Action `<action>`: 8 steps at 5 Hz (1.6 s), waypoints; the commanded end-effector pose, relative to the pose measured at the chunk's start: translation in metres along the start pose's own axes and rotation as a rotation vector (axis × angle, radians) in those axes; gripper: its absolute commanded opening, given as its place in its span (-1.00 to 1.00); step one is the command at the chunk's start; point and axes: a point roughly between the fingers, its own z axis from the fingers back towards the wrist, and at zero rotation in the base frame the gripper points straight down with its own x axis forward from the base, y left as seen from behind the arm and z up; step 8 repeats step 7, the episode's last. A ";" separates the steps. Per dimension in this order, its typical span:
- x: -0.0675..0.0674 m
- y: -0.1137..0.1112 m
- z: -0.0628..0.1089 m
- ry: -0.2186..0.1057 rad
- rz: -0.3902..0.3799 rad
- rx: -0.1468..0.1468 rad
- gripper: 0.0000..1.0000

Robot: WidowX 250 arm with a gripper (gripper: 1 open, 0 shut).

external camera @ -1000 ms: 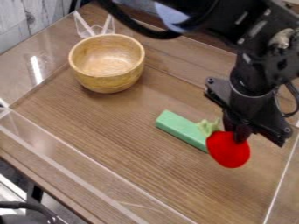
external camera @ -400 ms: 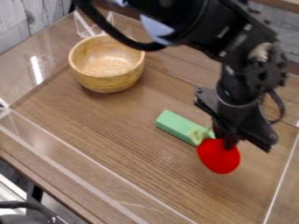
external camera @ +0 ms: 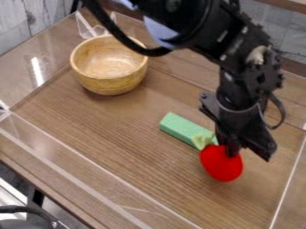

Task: Move the red fruit to the right side of the table

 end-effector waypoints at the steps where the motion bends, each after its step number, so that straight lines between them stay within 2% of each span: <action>1: 0.009 -0.004 0.004 -0.031 0.011 0.005 -1.00; 3: 0.017 0.011 0.009 -0.047 -0.014 0.016 -1.00; 5: 0.018 0.003 0.036 -0.061 -0.046 0.024 -1.00; 6: 0.018 -0.005 0.041 -0.051 -0.067 0.012 -1.00; 8: 0.018 -0.003 0.041 -0.039 -0.071 0.000 -1.00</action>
